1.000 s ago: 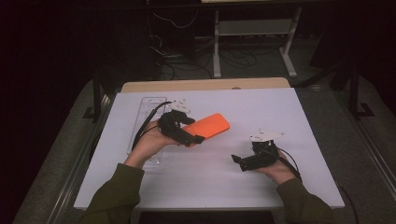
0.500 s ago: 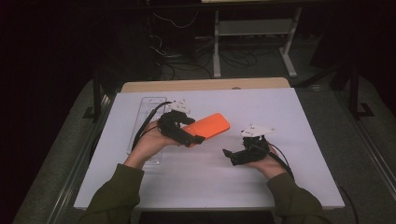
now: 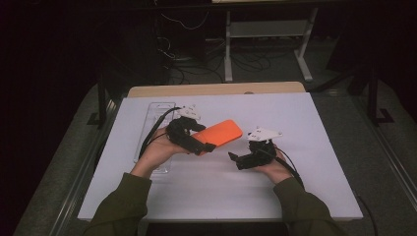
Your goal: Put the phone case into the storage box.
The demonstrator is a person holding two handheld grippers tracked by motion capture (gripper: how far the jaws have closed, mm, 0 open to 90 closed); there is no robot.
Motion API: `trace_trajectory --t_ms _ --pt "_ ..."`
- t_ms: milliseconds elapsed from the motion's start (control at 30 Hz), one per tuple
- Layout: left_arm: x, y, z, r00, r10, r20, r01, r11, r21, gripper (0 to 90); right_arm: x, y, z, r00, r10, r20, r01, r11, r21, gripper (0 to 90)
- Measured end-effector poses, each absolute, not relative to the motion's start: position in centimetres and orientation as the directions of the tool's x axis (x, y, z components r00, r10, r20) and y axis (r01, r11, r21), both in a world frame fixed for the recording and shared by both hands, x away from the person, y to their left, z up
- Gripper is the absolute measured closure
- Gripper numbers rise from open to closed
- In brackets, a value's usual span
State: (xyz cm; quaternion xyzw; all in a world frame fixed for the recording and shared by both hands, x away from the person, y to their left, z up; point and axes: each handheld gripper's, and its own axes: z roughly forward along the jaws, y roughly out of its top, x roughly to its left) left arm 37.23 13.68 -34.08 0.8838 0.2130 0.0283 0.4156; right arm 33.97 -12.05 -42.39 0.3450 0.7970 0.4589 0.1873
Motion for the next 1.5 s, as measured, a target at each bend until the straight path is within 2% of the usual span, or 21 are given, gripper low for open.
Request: trace_trajectory --t_ms 400,567,1267,1500 --pt "37.36 13.85 -34.13 0.909 0.398 -0.127 0.352 -0.566 0.745 15.7 34.12 -11.98 -42.58 -0.68 0.733 -0.015 0.352 0.344 0.871 0.0" --pt "37.42 13.98 -34.07 0.908 0.399 -0.127 0.354 -0.569 0.742 15.7 34.11 -11.96 -42.48 -0.684 0.726 -0.079 0.312 0.389 0.867 0.0" --pt "37.45 13.97 -34.3 0.908 0.396 -0.135 0.36 -0.573 0.736 15.7 33.59 -11.87 -42.0 -0.681 0.707 -0.19 0.231 0.453 0.861 0.0" --pt "37.45 14.05 -34.27 0.909 0.396 -0.133 0.358 -0.574 0.737 15.7 33.43 -11.69 -41.99 -0.673 0.692 -0.26 0.187 0.5 0.846 0.0"
